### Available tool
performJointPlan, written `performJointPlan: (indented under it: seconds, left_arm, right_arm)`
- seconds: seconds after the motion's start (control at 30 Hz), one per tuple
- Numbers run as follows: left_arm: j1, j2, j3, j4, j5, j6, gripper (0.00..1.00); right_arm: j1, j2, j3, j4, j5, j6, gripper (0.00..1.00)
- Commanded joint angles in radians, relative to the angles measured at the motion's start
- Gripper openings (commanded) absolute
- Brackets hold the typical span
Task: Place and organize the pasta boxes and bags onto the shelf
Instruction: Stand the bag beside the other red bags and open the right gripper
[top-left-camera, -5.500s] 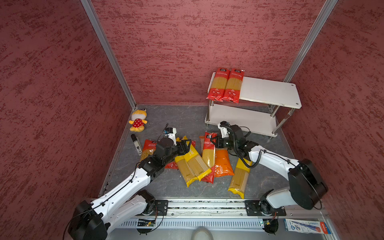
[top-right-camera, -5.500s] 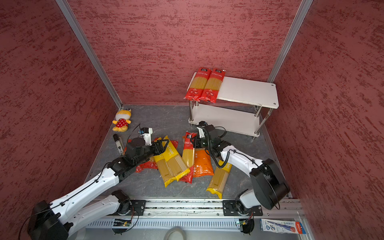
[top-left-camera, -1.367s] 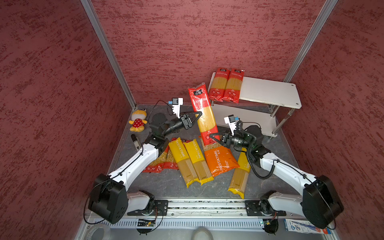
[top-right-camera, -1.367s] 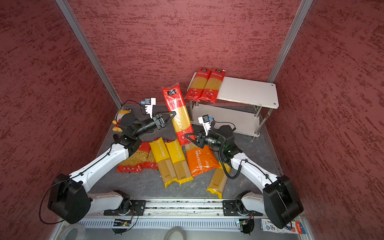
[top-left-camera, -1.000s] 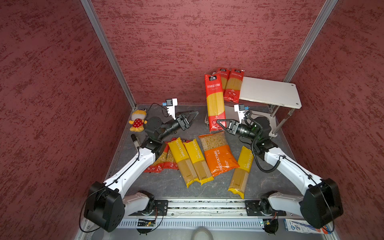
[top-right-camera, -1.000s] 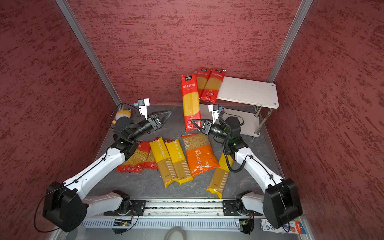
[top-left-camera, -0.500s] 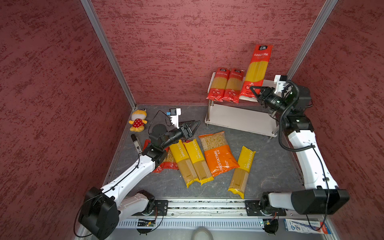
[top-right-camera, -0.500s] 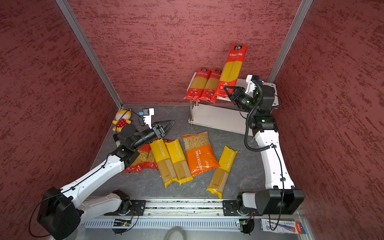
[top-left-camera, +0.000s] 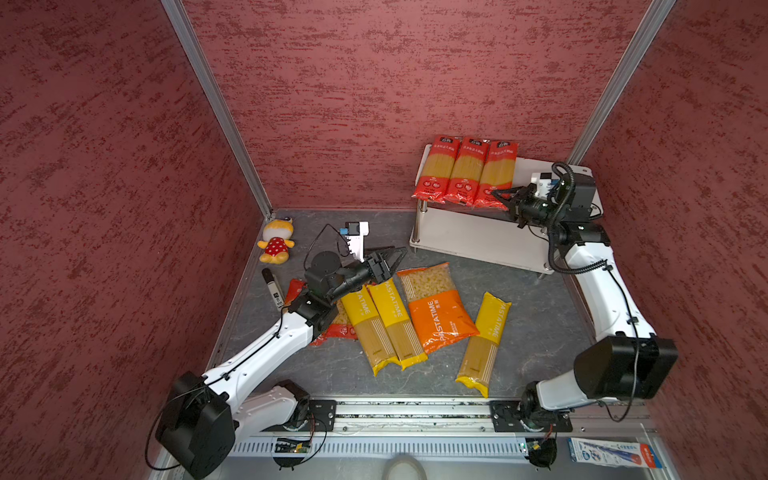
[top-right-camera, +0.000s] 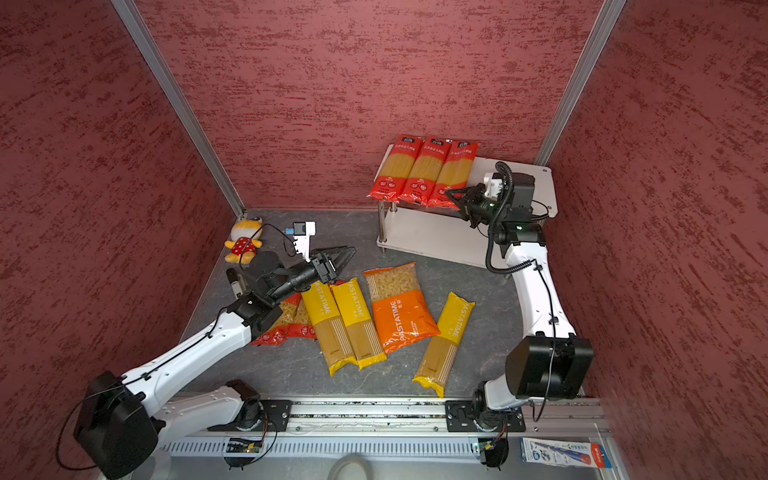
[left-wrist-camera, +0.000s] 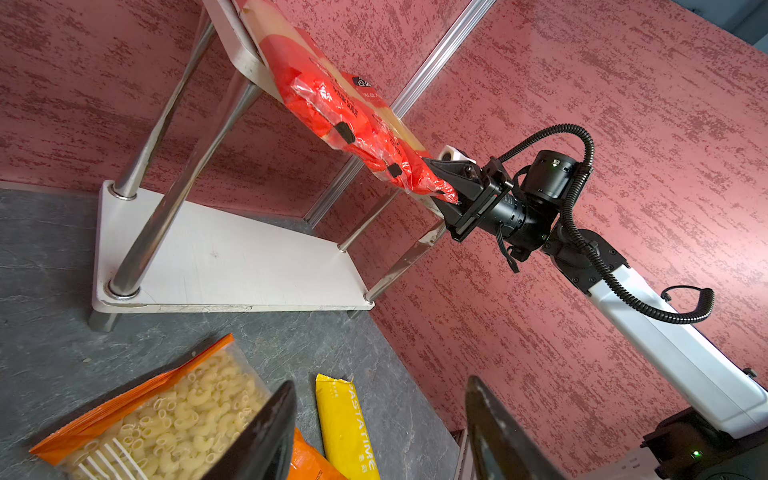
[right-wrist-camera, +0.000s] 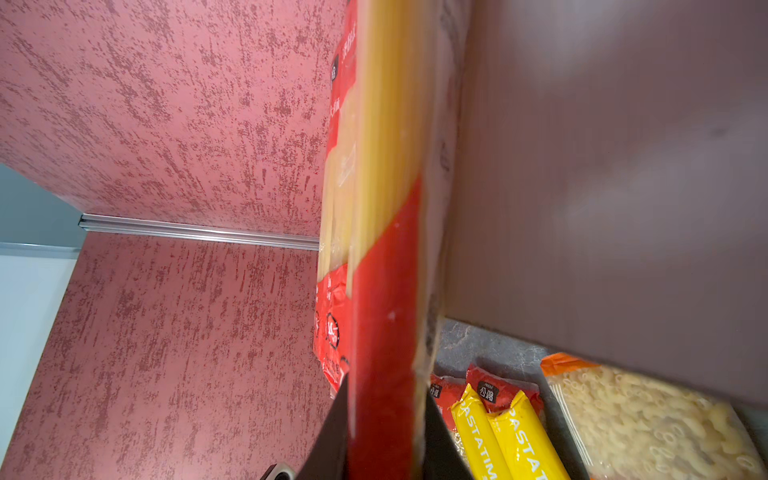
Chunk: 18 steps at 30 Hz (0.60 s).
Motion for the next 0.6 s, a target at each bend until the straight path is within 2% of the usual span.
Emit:
performJointPlan:
  seconds: [0.0,0.27,0.57]
  left_arm:
    - [-0.007,0.003,-0.016,0.005,-0.014,0.016,0.64]
    - [-0.015,0.019,-0.014,0.017,-0.02,0.015,0.64]
    - [-0.034,0.049,-0.005,0.036,-0.031,0.012,0.64]
  right_arm:
    - [-0.027,0.02,0.084,0.066,-0.061,-0.038,0.0]
    - [-0.046,0.096,0.123,-0.009,-0.118,-0.108,0.0]
    - [-0.013,0.144,0.117,0.018,-0.177,-0.112,0.0]
